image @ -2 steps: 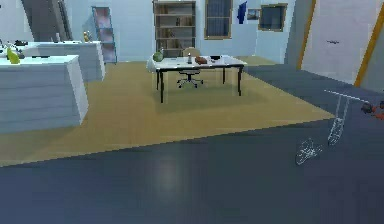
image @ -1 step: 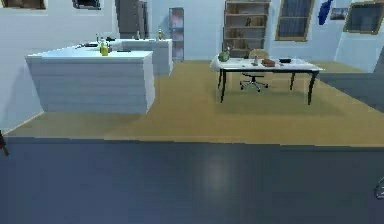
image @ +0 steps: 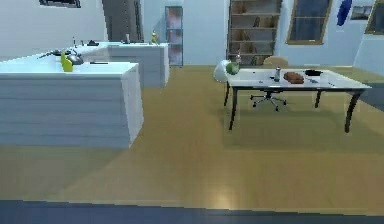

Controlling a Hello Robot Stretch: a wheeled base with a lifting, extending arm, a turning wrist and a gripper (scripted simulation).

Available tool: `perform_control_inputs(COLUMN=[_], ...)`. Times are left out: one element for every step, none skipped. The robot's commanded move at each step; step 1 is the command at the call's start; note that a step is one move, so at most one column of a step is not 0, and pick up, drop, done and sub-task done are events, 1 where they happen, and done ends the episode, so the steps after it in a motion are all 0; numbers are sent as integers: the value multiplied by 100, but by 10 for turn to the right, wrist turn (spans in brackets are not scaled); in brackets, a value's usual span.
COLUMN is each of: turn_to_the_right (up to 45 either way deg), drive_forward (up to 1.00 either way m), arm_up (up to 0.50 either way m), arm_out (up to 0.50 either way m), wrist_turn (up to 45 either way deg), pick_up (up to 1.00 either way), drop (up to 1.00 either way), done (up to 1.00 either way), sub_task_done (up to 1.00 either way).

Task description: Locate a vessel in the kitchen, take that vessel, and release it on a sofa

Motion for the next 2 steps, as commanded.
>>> perform_control_inputs(turn_to_the_right=[0, 0], drive_forward=[100, 100], arm_up=[0, 0], arm_out=[0, 0], wrist_turn=[0, 0], pick_up=[0, 0], drop=[0, 0], done=[0, 0], sub_task_done=[0, 0])
